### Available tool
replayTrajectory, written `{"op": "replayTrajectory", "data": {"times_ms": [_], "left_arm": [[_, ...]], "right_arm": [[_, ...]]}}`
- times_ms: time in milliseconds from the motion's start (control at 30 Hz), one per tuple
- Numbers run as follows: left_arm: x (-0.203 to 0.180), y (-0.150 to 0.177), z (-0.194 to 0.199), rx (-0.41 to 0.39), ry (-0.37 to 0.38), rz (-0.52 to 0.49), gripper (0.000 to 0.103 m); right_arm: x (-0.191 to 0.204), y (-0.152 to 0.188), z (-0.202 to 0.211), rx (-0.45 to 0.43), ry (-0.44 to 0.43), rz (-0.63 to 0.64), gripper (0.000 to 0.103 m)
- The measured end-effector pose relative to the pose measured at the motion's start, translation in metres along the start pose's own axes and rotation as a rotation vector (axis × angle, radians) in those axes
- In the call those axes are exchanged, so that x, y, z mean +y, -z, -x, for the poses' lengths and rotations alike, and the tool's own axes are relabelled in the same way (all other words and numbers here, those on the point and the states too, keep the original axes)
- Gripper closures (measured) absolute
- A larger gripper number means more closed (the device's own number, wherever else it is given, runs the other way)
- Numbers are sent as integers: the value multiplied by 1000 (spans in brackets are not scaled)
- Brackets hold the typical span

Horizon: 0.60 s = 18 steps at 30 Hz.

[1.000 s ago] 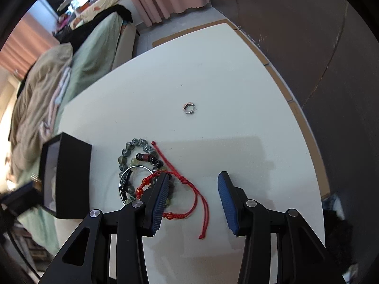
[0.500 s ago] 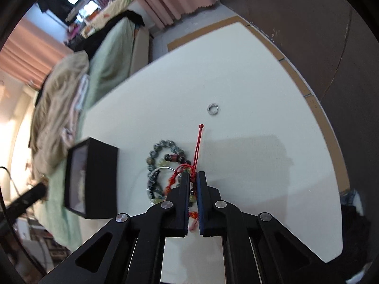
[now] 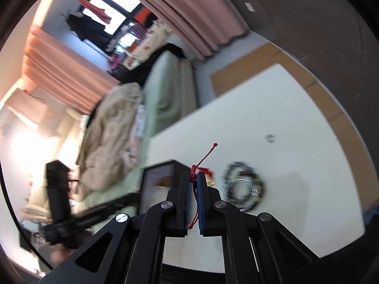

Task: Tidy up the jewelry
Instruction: 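Drop the butterfly into the black box with the left tool while the right tool drops the red bracelet in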

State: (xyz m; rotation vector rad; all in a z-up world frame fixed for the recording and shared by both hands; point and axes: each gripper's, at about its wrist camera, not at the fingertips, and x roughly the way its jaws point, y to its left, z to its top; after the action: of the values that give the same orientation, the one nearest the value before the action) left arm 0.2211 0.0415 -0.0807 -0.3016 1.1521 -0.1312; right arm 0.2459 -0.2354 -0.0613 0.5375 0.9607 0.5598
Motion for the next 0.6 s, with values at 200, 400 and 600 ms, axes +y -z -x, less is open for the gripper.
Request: {"op": "replayTrajectory", "data": {"times_ms": [200,400,600], "left_arm": [[13,2,6,-26,10,39,34],[32,3,29,-68,13,77,34],[42,5,43,-92,4,84,34]], "right_arm": [[32,7,-14,3,-56,52,96],[50,12,-30,17,-115,74,96],[66,15,-48,37,-192,70,96]]}}
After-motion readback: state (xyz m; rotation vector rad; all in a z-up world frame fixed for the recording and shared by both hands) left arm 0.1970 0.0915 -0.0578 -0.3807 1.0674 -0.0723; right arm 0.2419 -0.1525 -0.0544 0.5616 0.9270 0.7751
